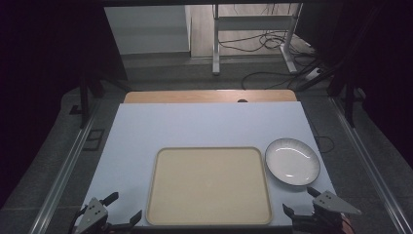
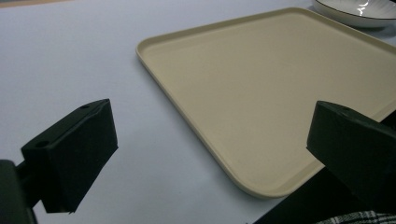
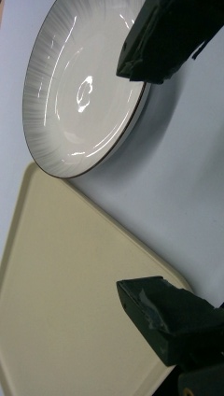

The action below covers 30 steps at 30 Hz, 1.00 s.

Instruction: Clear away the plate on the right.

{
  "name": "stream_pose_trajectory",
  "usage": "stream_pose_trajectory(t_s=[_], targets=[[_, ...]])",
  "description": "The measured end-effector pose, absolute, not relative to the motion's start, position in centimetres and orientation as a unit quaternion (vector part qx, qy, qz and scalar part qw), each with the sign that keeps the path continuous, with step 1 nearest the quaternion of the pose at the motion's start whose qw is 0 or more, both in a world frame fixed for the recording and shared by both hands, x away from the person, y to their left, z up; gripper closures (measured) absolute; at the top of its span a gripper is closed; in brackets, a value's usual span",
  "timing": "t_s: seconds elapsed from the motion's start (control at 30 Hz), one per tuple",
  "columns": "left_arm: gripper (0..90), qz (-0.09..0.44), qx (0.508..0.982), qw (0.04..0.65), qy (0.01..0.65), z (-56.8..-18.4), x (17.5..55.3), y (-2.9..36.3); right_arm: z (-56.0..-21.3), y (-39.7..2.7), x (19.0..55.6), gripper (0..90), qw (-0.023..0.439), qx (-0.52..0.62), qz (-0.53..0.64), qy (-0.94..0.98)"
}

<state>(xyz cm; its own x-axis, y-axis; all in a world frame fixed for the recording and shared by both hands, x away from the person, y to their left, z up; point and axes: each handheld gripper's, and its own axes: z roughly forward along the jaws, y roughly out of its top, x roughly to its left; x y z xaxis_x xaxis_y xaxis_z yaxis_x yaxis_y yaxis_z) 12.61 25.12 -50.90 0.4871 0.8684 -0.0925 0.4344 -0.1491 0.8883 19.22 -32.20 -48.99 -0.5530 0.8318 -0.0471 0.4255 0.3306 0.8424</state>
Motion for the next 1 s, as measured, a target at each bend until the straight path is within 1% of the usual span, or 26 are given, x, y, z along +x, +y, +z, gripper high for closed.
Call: stream_pose_trajectory(t_s=[0.2,0.8,1.0], targets=[[1.8,0.226,0.719,0.478,0.451,-50.98,12.66,25.29,-49.13,-31.72,19.27,0.4,0.246,0.397,0.405,0.787],[1.7,0.228,0.728,0.466,0.449,-50.97,12.83,25.03,-49.37,-31.52,19.36,0.4,0.234,0.392,0.396,0.797],[1.7,0.228,0.729,0.464,0.448,-50.96,12.84,24.97,-49.26,-31.42,19.35,0.5,0.236,0.389,0.395,0.798]])
